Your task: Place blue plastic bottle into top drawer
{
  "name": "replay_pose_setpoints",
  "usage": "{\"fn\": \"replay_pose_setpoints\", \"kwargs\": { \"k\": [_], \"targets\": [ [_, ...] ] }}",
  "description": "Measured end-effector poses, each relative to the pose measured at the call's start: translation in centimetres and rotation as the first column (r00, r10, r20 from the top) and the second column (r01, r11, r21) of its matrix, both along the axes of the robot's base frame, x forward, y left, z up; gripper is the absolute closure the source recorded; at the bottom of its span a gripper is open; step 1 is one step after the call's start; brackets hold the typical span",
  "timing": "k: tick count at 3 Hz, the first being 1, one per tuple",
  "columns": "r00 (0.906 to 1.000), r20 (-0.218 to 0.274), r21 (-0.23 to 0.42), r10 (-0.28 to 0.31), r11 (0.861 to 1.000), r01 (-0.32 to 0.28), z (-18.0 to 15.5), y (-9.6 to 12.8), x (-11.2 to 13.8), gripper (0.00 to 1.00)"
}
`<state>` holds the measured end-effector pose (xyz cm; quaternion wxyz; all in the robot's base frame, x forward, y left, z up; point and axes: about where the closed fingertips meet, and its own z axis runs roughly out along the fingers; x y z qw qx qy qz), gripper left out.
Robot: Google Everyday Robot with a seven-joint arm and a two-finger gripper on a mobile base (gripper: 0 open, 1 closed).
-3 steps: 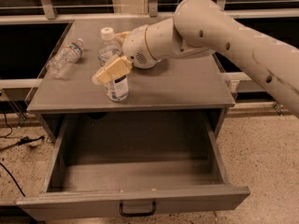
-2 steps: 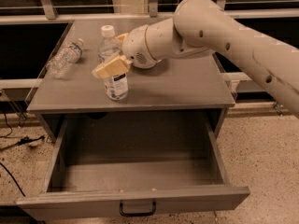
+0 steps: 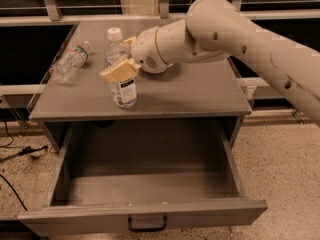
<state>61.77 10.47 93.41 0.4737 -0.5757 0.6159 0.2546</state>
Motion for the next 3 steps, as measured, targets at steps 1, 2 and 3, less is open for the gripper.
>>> {"fn": "replay_pose_setpoints", "kwargs": {
  "k": [1,2,3],
  "targets": [
    [1.0000,0.000,0.000,0.000,1.000,0.000,0.0,0.0,0.0,1.00],
    [0.9999,0.008,0.002,0.009,1.000,-0.009,1.1,0.1,-0.4,1.00],
    [0.9994,0.025,-0.007,0.022,1.000,-0.022,3.2,-0.1,-1.1,1.00]
  ]
}}
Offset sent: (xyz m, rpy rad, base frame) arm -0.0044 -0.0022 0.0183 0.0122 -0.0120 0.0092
